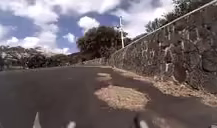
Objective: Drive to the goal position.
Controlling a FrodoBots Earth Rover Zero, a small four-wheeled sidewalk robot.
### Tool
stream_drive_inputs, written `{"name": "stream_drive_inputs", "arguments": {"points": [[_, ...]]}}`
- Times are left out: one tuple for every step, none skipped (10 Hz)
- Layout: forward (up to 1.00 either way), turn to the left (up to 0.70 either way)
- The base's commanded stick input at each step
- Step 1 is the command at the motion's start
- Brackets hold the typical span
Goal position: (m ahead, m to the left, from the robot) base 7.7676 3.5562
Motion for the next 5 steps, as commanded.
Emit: {"name": "stream_drive_inputs", "arguments": {"points": [[0.50, 0.00], [0.50, 0.00], [0.50, 0.00], [0.50, 0.00], [0.50, 0.00]]}}
